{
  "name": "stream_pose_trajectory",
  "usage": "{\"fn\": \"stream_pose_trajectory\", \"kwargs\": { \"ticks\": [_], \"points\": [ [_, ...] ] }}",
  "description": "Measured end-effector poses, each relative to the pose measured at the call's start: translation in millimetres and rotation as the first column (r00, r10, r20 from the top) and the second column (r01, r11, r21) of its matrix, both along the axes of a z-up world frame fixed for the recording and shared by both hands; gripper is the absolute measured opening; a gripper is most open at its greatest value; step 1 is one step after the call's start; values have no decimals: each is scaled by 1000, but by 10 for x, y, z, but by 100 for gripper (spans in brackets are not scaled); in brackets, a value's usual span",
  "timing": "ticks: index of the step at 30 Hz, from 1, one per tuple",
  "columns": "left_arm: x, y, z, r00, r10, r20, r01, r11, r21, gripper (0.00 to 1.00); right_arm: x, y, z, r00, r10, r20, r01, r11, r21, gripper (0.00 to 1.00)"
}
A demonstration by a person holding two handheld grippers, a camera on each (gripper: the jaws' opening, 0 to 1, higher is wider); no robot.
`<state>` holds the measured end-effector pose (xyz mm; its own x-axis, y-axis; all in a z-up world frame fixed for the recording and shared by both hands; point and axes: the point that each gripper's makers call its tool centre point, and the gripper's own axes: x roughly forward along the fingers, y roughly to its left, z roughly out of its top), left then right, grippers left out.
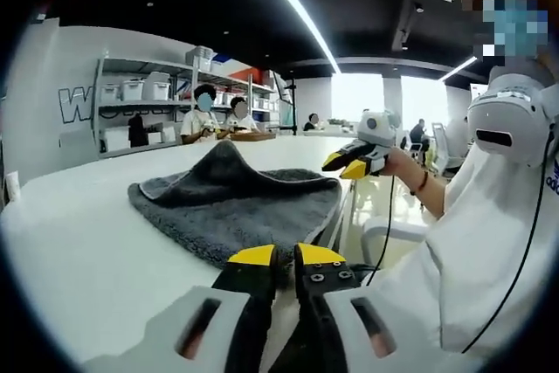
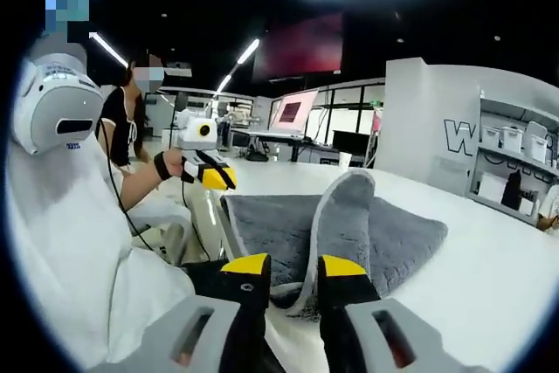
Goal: Open the folded towel by lifting each exposed corner and separating the folded layers until the towel lies flat within the target outline without major curled edges
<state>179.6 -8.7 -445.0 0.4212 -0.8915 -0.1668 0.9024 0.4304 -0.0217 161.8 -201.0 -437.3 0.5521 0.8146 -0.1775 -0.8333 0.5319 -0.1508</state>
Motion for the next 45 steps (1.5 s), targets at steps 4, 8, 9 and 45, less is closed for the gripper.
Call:
{"fn": "stream_pose_trajectory", "kwargs": {
  "ticks": [4,8,9,45],
  "points": [
    [9,-8,-12,1000,-2,-2,2,1000,2,9,19,27,50,1000,-3,12,3,1000,4,16],
    [57,-27,-1,1000,12,3,-12,1000,-9,10,47,55,82,1000,-16,15,16,1000,11,19],
    [78,-42,5,1000,15,3,-15,1000,-18,10,68,52,90,999,-28,22,28,1000,5,19],
    [487,-151,247,993,118,-7,-118,990,-74,27,290,263,313,990,-107,87,108,994,-6,28]
  ]
}}
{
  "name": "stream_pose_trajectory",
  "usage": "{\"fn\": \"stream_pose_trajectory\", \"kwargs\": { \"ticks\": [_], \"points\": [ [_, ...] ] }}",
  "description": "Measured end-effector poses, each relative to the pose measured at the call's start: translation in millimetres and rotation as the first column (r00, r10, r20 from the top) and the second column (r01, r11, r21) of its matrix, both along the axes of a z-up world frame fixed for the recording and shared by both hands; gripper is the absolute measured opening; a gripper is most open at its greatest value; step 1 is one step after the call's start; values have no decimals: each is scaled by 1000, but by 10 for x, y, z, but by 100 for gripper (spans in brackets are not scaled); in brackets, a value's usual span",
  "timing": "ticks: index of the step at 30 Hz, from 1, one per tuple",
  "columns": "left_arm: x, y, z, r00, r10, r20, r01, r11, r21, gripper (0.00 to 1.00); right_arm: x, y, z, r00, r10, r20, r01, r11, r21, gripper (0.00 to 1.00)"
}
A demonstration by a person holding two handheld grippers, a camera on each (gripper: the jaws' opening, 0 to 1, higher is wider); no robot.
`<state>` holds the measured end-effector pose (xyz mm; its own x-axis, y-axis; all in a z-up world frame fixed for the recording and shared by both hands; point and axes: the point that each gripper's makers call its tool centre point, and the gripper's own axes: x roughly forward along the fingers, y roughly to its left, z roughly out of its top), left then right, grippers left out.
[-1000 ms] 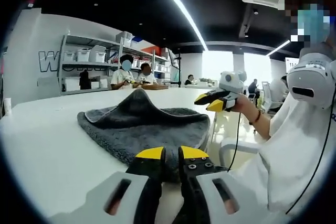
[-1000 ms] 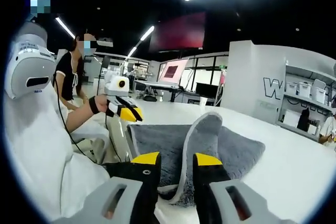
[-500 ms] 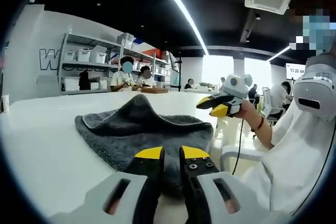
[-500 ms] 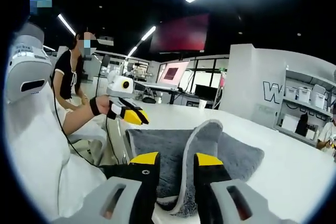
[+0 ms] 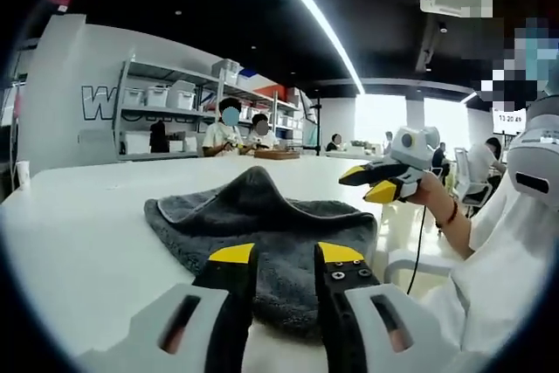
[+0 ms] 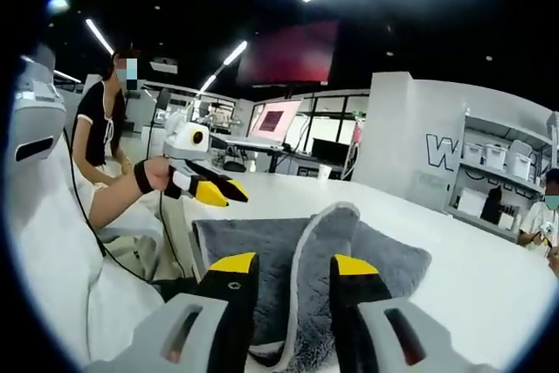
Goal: Open the folded towel by lifting each exposed corner and separating the folded layers until the towel lies flat within the target outline without major curled edges
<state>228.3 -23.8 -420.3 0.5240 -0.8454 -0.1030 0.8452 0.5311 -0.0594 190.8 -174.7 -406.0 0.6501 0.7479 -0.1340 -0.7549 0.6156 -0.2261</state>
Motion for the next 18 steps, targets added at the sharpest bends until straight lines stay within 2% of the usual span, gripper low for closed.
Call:
{"fn": "stream_pose_trajectory", "kwargs": {
  "ticks": [4,6,11,18],
  "points": [
    [25,-20,30,1000,-2,-6,2,1000,-18,28,13,21,26,1000,1,7,-1,1000,6,27],
    [51,-26,50,1000,8,-9,-8,999,-36,32,22,35,33,1000,2,-1,-2,1000,14,28],
    [120,-37,60,999,32,-3,-32,999,-30,39,48,58,72,1000,-8,3,8,1000,25,30],
    [137,-72,102,1000,23,-7,-23,999,-44,42,118,88,81,999,-40,10,39,999,36,32]
  ]
}}
